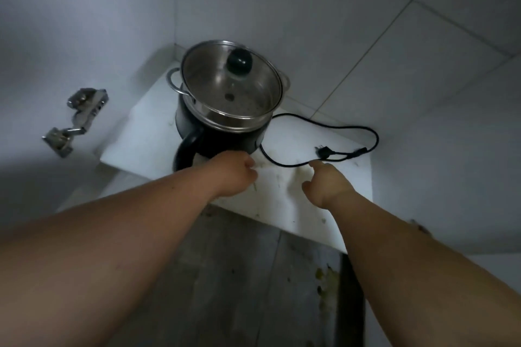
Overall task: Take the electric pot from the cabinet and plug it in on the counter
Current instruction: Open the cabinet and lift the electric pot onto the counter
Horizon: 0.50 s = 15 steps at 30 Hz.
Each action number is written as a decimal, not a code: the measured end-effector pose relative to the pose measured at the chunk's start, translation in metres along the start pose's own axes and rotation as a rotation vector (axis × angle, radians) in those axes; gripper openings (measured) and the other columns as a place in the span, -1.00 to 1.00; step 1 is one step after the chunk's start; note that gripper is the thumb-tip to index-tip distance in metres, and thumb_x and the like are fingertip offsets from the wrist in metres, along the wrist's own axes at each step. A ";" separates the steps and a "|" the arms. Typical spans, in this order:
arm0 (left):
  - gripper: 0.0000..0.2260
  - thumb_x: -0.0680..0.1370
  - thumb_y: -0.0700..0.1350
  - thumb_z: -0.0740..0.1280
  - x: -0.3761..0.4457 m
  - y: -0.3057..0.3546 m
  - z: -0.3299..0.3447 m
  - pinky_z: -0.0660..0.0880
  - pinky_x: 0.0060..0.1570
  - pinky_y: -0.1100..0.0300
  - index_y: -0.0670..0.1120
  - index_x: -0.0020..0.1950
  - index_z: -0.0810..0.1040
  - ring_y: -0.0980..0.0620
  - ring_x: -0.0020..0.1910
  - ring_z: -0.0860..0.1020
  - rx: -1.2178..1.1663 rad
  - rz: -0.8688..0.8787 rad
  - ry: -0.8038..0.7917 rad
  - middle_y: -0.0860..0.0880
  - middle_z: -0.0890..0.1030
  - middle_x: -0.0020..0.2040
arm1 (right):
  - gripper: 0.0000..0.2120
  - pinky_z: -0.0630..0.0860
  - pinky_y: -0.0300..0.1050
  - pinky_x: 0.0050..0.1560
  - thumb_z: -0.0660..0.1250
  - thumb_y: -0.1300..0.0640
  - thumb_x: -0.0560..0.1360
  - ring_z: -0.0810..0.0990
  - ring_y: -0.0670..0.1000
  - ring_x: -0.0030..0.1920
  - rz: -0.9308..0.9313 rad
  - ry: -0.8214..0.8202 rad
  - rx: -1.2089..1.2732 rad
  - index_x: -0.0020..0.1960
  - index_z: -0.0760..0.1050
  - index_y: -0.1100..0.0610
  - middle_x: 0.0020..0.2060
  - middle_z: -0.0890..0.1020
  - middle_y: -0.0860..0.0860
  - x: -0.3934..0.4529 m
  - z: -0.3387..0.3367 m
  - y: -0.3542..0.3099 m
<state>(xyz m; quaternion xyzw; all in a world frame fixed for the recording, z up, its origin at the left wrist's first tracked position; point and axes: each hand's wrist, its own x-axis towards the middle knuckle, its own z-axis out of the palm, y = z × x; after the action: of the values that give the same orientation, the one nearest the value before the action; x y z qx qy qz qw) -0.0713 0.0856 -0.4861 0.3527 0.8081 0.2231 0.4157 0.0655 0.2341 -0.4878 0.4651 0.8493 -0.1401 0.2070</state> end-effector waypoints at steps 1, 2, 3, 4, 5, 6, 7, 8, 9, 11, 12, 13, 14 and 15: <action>-0.56 0.58 0.01 0.20 0.007 0.000 0.007 0.28 0.33 0.17 -0.04 0.45 0.32 -0.07 0.42 0.32 0.023 0.015 -0.008 -0.07 0.31 0.48 | -0.40 0.38 0.05 0.33 0.20 0.11 0.52 0.37 0.16 0.38 0.002 0.005 0.015 0.52 0.10 0.08 0.45 0.29 0.12 0.004 0.007 0.005; -0.56 0.58 0.02 0.21 0.014 -0.001 0.015 0.28 0.33 0.17 -0.04 0.45 0.33 -0.07 0.43 0.32 0.045 0.023 -0.019 -0.07 0.30 0.49 | -0.38 0.37 0.06 0.34 0.21 0.11 0.52 0.36 0.16 0.38 0.006 0.009 0.027 0.53 0.08 0.07 0.45 0.27 0.12 0.008 0.014 0.012; -0.56 0.57 0.02 0.22 0.018 0.000 0.022 0.27 0.34 0.17 -0.03 0.45 0.32 -0.07 0.43 0.31 0.072 0.032 -0.032 -0.07 0.29 0.49 | -0.37 0.35 0.07 0.36 0.21 0.12 0.51 0.34 0.16 0.40 0.009 0.015 0.037 0.53 0.06 0.07 0.46 0.25 0.11 0.010 0.021 0.018; -0.55 0.57 0.03 0.22 0.022 0.001 0.027 0.25 0.35 0.18 -0.02 0.45 0.31 -0.06 0.45 0.28 0.110 0.045 -0.049 -0.07 0.25 0.50 | -0.36 0.34 0.06 0.37 0.21 0.13 0.51 0.32 0.15 0.41 0.012 0.020 0.047 0.53 0.05 0.06 0.47 0.24 0.11 0.011 0.025 0.024; -0.54 0.58 0.04 0.21 0.027 0.003 0.032 0.20 0.37 0.18 -0.01 0.47 0.29 -0.05 0.47 0.23 0.151 0.061 -0.070 -0.06 0.20 0.52 | -0.35 0.33 0.06 0.37 0.21 0.14 0.51 0.31 0.15 0.41 0.018 0.024 0.064 0.54 0.04 0.06 0.48 0.22 0.10 0.014 0.029 0.031; -0.53 0.58 0.04 0.20 0.032 0.005 0.036 0.15 0.40 0.19 -0.01 0.48 0.25 -0.04 0.50 0.17 0.194 0.076 -0.084 -0.05 0.13 0.55 | -0.35 0.33 0.06 0.37 0.21 0.15 0.51 0.31 0.16 0.41 0.023 0.031 0.081 0.54 0.04 0.05 0.48 0.22 0.10 0.017 0.031 0.036; -0.51 0.59 0.04 0.19 0.038 0.008 0.040 0.10 0.42 0.18 -0.01 0.50 0.22 -0.03 0.52 0.10 0.236 0.088 -0.097 -0.04 0.06 0.57 | -0.35 0.33 0.05 0.37 0.21 0.15 0.51 0.31 0.16 0.41 0.025 0.041 0.097 0.54 0.04 0.05 0.48 0.21 0.10 0.021 0.033 0.040; -0.51 0.59 0.04 0.18 0.043 0.011 0.041 0.05 0.44 0.18 0.00 0.51 0.18 -0.03 0.54 0.04 0.271 0.096 -0.105 -0.03 -0.02 0.58 | -0.34 0.33 0.05 0.37 0.22 0.15 0.51 0.30 0.16 0.42 0.023 0.057 0.112 0.54 0.04 0.05 0.48 0.21 0.10 0.023 0.033 0.042; -0.50 0.60 0.03 0.17 0.050 0.013 0.045 0.02 0.46 0.17 0.01 0.52 0.16 -0.04 0.54 0.00 0.310 0.106 -0.104 -0.03 -0.09 0.58 | -0.34 0.32 0.04 0.36 0.22 0.15 0.51 0.30 0.16 0.42 0.019 0.069 0.130 0.54 0.04 0.06 0.48 0.21 0.10 0.027 0.036 0.046; -0.49 0.61 -0.02 0.15 0.064 0.017 0.050 0.02 0.49 0.13 -0.01 0.54 0.10 -0.08 0.55 -0.05 0.415 0.112 -0.114 -0.04 -0.19 0.58 | -0.35 0.31 0.02 0.34 0.23 0.14 0.51 0.29 0.16 0.42 0.009 0.088 0.156 0.54 0.05 0.06 0.49 0.20 0.11 0.035 0.038 0.049; -0.48 0.61 -0.05 0.14 0.069 0.018 0.053 0.02 0.50 0.10 -0.03 0.54 0.06 -0.10 0.55 -0.06 0.478 0.103 -0.131 -0.05 -0.22 0.57 | -0.35 0.32 0.01 0.33 0.23 0.14 0.52 0.29 0.16 0.42 0.002 0.096 0.163 0.54 0.05 0.06 0.48 0.20 0.11 0.038 0.038 0.051; -0.47 0.62 -0.07 0.12 0.075 0.020 0.057 0.03 0.50 0.07 -0.06 0.55 0.01 -0.12 0.55 -0.07 0.525 0.092 -0.140 -0.06 -0.24 0.57 | -0.35 0.31 0.01 0.34 0.23 0.13 0.52 0.28 0.16 0.43 -0.009 0.097 0.172 0.54 0.05 0.06 0.48 0.20 0.10 0.042 0.037 0.052; -0.45 0.62 -0.09 0.11 0.080 0.023 0.062 0.03 0.50 0.03 -0.09 0.55 -0.05 -0.14 0.55 -0.09 0.563 0.078 -0.153 -0.07 -0.25 0.57 | -0.34 0.31 0.02 0.34 0.24 0.13 0.52 0.27 0.16 0.44 -0.016 0.097 0.184 0.54 0.04 0.06 0.49 0.20 0.10 0.047 0.038 0.054; -0.42 0.62 -0.10 0.11 0.081 0.025 0.063 0.02 0.50 0.01 -0.11 0.55 -0.12 -0.16 0.55 -0.10 0.590 0.071 -0.158 -0.08 -0.26 0.56 | -0.33 0.30 0.02 0.36 0.25 0.13 0.52 0.26 0.15 0.45 -0.027 0.108 0.195 0.54 0.04 0.06 0.49 0.19 0.10 0.047 0.036 0.055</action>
<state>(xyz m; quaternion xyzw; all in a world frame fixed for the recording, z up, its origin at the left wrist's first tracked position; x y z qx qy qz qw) -0.0423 0.1674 -0.5467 0.5024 0.7904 -0.0348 0.3489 0.0969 0.2822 -0.5445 0.4786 0.8476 -0.1995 0.1129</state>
